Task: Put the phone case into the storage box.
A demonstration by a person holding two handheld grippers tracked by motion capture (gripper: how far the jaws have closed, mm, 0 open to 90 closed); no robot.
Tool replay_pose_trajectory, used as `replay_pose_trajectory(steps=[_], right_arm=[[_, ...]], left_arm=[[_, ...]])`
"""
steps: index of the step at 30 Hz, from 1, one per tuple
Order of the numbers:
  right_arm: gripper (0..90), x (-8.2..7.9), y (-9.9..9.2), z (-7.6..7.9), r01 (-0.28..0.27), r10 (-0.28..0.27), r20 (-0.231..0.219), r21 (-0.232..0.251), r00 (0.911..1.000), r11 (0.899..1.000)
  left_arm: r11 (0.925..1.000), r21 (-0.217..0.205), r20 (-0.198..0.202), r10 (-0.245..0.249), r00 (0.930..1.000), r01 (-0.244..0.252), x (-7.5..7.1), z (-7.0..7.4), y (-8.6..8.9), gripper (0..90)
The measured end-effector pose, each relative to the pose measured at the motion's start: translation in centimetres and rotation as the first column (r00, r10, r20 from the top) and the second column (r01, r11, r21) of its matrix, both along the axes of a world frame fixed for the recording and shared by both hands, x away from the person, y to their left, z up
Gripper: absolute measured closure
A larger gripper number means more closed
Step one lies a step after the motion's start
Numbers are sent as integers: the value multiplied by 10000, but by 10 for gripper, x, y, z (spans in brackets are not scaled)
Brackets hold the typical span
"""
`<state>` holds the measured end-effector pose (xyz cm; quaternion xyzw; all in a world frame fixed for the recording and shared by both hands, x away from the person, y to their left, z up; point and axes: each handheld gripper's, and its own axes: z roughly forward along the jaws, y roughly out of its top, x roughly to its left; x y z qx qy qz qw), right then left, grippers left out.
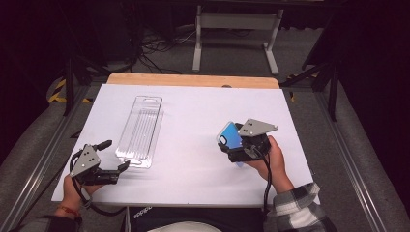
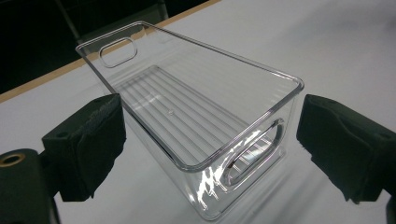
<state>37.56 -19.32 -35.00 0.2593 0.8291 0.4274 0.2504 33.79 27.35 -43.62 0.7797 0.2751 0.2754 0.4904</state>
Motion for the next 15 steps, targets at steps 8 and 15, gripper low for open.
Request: replay_pose_trajectory(steps=[8, 15], right_arm=[[173, 8, 4, 6, 274, -299, 327, 746, 9990, 9968], [173, 12, 16, 7, 578, -666, 681, 1235, 9955, 9907]], left_arm=[[10000, -71, -56, -43, 10000, 43, 0, 0, 0, 88], [9998, -161, 74, -78, 9999, 79, 1, 4, -4, 89]])
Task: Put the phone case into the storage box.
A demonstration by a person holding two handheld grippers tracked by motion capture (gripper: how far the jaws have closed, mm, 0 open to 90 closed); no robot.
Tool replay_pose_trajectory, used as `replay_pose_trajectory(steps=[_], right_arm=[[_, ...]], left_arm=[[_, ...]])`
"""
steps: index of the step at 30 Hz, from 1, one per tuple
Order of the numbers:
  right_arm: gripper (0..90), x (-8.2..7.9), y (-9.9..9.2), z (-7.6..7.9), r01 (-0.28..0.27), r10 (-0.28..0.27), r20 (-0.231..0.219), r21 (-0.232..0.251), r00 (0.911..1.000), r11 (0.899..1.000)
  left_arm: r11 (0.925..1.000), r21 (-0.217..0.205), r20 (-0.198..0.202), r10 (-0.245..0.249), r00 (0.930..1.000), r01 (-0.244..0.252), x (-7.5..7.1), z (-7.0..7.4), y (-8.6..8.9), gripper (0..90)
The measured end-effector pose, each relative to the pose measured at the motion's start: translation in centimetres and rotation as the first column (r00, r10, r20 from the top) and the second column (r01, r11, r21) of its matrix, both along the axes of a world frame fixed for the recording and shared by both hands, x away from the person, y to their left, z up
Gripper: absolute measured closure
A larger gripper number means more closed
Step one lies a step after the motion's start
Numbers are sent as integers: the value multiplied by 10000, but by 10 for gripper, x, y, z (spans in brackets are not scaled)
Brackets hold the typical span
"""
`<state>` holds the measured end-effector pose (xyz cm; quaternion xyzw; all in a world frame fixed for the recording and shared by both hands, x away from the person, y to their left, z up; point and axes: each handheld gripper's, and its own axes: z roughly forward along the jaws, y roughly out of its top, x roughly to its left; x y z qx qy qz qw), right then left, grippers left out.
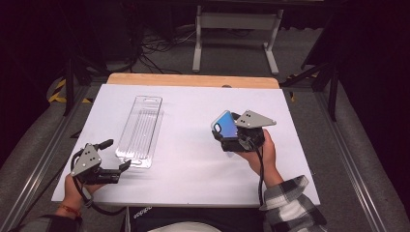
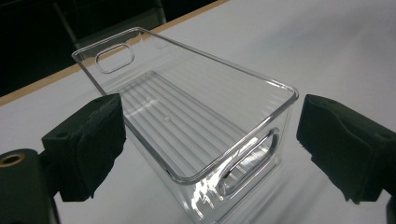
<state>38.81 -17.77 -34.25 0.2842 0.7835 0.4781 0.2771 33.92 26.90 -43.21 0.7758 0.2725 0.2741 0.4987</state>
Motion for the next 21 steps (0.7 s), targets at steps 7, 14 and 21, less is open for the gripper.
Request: replay_pose_trajectory(steps=[7, 14, 21], right_arm=[[173, 1, 14, 0, 280, -293, 354, 368, 9989, 9989], [173, 1, 31, -2, 617, -684, 725, 900, 9950, 9940], [173, 0, 41, -4, 552, -632, 755, 1037, 9951, 9931]], left_arm=[[9984, -486, 113, -280, 9995, 285, -1, 12, -18, 82], [9939, -655, 229, -877, 9959, 891, 4, 19, -47, 80], [9839, -962, 214, -1491, 9886, 1505, 9, 24, -70, 85]])
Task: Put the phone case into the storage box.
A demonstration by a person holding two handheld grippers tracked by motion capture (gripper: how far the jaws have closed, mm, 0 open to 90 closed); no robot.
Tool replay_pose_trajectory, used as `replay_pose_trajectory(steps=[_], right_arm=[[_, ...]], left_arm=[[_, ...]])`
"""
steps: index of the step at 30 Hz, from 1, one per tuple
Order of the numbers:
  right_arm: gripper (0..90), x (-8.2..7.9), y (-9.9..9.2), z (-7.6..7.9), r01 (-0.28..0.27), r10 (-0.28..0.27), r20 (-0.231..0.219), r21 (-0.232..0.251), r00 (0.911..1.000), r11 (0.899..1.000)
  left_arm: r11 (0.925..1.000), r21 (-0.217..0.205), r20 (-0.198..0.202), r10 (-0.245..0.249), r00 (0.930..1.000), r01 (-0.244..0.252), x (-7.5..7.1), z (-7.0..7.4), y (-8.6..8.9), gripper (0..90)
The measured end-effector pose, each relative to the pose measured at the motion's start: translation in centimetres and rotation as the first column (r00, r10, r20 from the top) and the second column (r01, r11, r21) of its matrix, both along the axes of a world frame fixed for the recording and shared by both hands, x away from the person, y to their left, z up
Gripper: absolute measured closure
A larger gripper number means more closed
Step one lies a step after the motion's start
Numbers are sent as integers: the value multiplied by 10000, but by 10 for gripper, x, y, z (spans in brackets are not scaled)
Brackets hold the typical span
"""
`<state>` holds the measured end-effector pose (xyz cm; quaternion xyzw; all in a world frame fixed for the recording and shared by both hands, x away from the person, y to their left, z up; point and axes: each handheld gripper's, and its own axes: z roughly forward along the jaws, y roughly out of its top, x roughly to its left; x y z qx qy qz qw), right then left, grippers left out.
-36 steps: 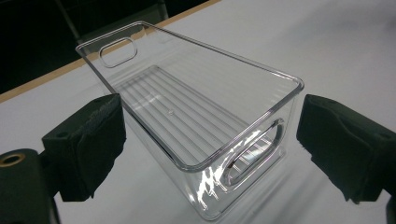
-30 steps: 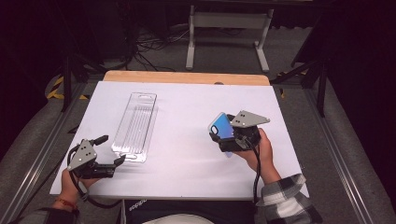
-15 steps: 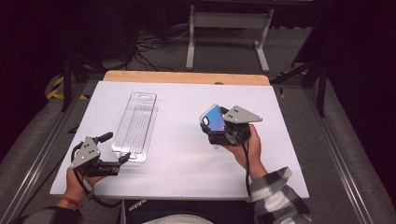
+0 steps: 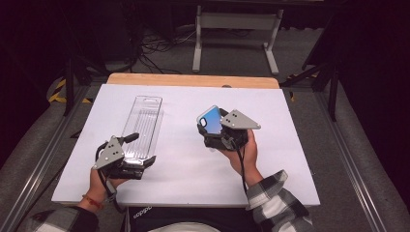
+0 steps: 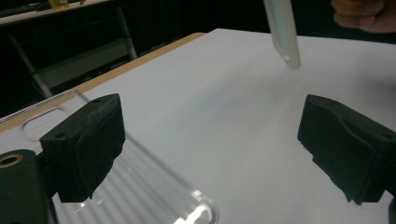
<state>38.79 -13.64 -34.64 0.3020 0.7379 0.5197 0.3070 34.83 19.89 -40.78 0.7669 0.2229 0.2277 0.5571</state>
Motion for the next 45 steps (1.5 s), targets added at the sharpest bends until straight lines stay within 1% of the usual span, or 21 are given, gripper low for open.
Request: replay_pose_trajectory(steps=[2, 3, 4, 5, 6, 7, 8, 11, 14, 15, 17, 21, 23, 24, 29, 30, 32, 34, 35, 38, 45], right_arm=[[173, 0, 3, -1, 10, -10, 2, 127, 10000, 9999], [173, 0, 5, -1, -123, 125, -56, 323, 9999, 9994], [173, 0, 6, -1, -117, 120, -68, 451, 9999, 9989], [172, -1, 7, -1, -152, 156, -73, 569, 9999, 9983], [173, -1, 8, -1, -272, 283, -138, 747, 9995, 9968], [173, -2, 10, -1, -316, 330, -142, 894, 9994, 9955], [173, -2, 10, -1, -316, 330, -142, 894, 9994, 9955], [173, -7, 14, -2, -386, 387, 7, 991, 9993, 9943], [172, -11, 18, -4, -447, 433, 152, 1012, 9989, 9939], [173, -12, 19, -4, -445, 429, 177, 1032, 9989, 9937], [173, -14, 20, -5, -443, 426, 180, 1078, 9989, 9932], [172, -16, 22, -7, -440, 420, 199, 1139, 9989, 9925], [172, -17, 23, -8, -449, 426, 222, 1156, 9988, 9923], [172, -18, 23, -8, -409, 377, 299, 1120, 9988, 9929], [172, -20, 26, -10, -396, 352, 421, 1074, 9985, 9934], [172, -21, 26, -11, -368, 322, 451, 1051, 9985, 9938], [172, -22, 27, -12, -422, 368, 537, 1018, 9979, 9939], [172, -23, 28, -13, -374, 308, 663, 1003, 9973, 9943], [172, -23, 27, -14, -376, 301, 725, 1044, 9969, 9938], [172, -23, 25, -14, -332, 250, 733, 1128, 9970, 9931], [172, -26, 26, -15, -280, 194, 793, 1091, 9967, 9936]], left_arm=[[9998, -17, -2, -173, 9999, 173, 2, -1, -11, 86], [9995, -13, -63, -303, 9995, 303, 2, -2, -18, 87], [9984, 131, 9, -547, 9985, 547, 3, -3, -31, 91], [9984, 131, 9, -547, 9985, 547, 3, -3, -31, 93], [9967, -125, -49, -808, 9967, 807, 2, -4, -43, 108], [9967, -125, -49, -808, 9967, 807, 2, -4, -43, 120], [9955, -109, -77, -939, 9955, 938, 3, -4, -48, 120], [9897, -461, -117, -1365, 9906, 1358, 3, -2, -66, 157], [9857, -574, -10, -1588, 9873, 1585, 5, 0, -79, 217], [9854, -698, 136, -1545, 9879, 1551, 6, 0, -84, 242], [9841, -819, 158, -1568, 9875, 1576, 7, 1, -86, 307], [9840, -1087, 165, -1403, 9900, 1413, 13, 1, -94, 363], [9833, -1107, 227, -1427, 9895, 1444, 14, 2, -95, 444], [9835, -1032, 176, -1477, 9889, 1487, 14, 3, -96, 444], [9821, -1246, 254, -1394, 9899, 1414, 14, 5, -98, 590], [9838, -1228, 422, -1265, 9911, 1308, 15, 6, -98, 611], [9841, -1284, 510, -1168, 9918, 1225, 14, 6, -98, 651], [9859, -1159, 570, -1146, 9918, 1206, 14, 7, -97, 672], [9862, -1147, 614, -1133, 9917, 1198, 14, 7, -97, 714], [9897, -944, 744, -1009, 9921, 1077, 13, 7, -97, 731], [9902, -984, 706, -923, 9932, 990, 15, 8, -94, 773]])
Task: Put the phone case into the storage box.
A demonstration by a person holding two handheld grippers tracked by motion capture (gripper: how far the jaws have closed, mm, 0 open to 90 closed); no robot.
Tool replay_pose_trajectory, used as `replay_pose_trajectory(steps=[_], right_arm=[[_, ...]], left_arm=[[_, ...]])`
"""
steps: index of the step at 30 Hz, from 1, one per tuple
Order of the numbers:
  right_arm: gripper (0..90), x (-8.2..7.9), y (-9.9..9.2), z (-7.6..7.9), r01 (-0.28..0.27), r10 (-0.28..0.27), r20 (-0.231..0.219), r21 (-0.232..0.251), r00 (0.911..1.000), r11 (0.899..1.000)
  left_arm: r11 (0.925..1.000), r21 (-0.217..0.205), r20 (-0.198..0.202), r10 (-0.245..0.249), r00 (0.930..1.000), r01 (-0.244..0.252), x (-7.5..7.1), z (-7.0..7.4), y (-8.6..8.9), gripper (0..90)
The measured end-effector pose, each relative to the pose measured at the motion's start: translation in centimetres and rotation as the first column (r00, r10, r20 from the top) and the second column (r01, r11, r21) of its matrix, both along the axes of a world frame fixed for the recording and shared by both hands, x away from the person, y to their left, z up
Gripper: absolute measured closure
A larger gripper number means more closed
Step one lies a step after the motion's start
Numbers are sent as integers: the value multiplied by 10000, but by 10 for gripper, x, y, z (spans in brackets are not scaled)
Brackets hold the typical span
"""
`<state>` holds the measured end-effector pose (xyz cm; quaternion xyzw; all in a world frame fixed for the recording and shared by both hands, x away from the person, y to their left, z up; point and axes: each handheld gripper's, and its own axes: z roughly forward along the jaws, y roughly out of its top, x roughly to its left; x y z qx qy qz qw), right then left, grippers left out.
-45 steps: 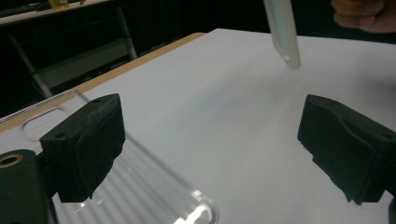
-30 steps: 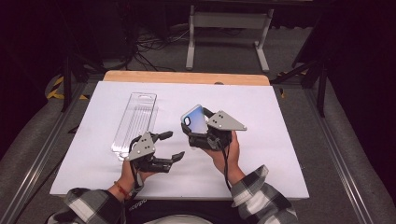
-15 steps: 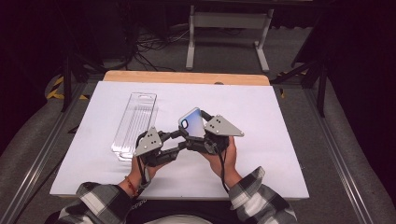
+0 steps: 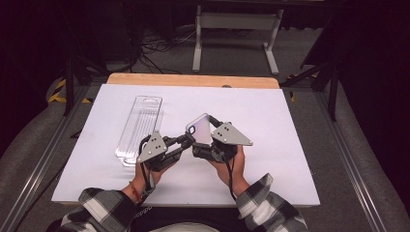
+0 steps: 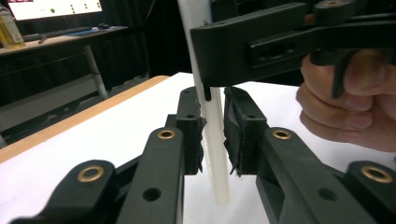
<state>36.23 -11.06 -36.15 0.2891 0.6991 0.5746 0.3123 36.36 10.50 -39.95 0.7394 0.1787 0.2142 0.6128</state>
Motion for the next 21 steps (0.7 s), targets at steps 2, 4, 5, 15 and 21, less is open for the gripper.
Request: replay_pose_trajectory(steps=[2, 4, 5, 15, 21], right_arm=[[172, -1, 0, 0, 3, -3, 33, -64, 10000, 10000], [172, -1, 1, 0, -3, 4, 19, -91, 10000, 10000], [172, -2, 0, 0, -1, 1, 39, -102, 10000, 9999], [173, -5, 0, -1, -28, 29, 73, -117, 10000, 9999], [171, -4, 2, -2, -46, 45, -38, -256, 10000, 9997]], left_arm=[[10000, -5, 33, 2, 10000, -2, 1, 0, 1, 785], [10000, 41, 76, 47, 10000, -48, 1, 1, 2, 790], [10000, 29, 43, 15, 10000, -15, 1, 1, 2, 794], [9994, 343, 287, -10, 9996, 0, 0, 3, 3, 804], [9959, 874, 657, 159, 9977, -217, 0, 3, 4, 810]])
